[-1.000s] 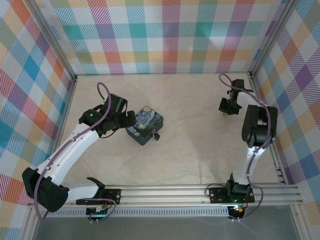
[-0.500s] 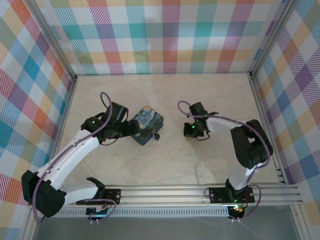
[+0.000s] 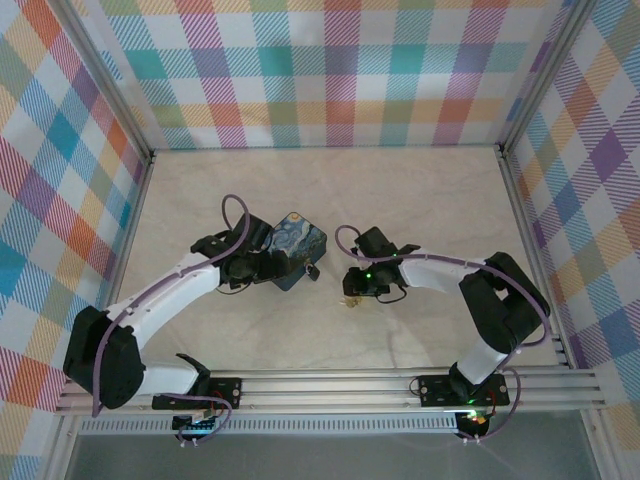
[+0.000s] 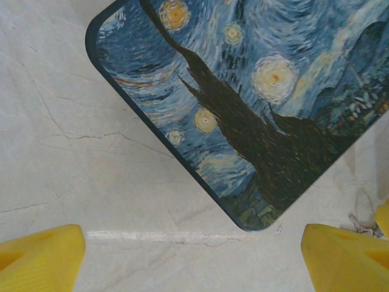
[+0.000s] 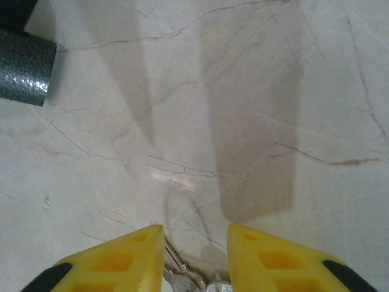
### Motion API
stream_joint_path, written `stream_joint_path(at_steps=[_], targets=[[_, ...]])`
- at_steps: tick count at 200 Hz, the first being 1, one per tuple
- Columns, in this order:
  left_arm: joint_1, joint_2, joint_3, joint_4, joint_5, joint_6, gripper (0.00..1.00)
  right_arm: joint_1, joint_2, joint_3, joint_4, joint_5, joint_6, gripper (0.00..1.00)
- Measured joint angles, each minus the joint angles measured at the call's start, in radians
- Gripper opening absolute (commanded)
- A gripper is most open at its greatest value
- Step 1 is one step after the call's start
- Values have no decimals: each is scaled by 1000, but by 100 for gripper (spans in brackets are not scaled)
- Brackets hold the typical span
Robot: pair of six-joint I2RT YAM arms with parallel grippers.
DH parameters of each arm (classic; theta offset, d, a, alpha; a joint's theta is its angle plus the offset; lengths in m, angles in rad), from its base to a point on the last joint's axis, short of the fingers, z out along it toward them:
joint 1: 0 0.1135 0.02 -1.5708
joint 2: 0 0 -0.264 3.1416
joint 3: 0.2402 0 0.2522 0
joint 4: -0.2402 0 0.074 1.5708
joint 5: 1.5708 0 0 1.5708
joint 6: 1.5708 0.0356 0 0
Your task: Unlock the padlock with the key
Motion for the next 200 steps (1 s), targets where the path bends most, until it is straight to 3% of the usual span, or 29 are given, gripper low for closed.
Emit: stream_joint_path(at_steps=[65,136,200], targets=[[28,89,-2,126,-68,-74,91,0,-124,75,-39,31,-8,59],[55,237,43,284,-66,-19,85,0,-146,-15,-50,66,34,61],[75,325,101,388,-39,56,80,-3,-229,-116,-78,68,93,52]])
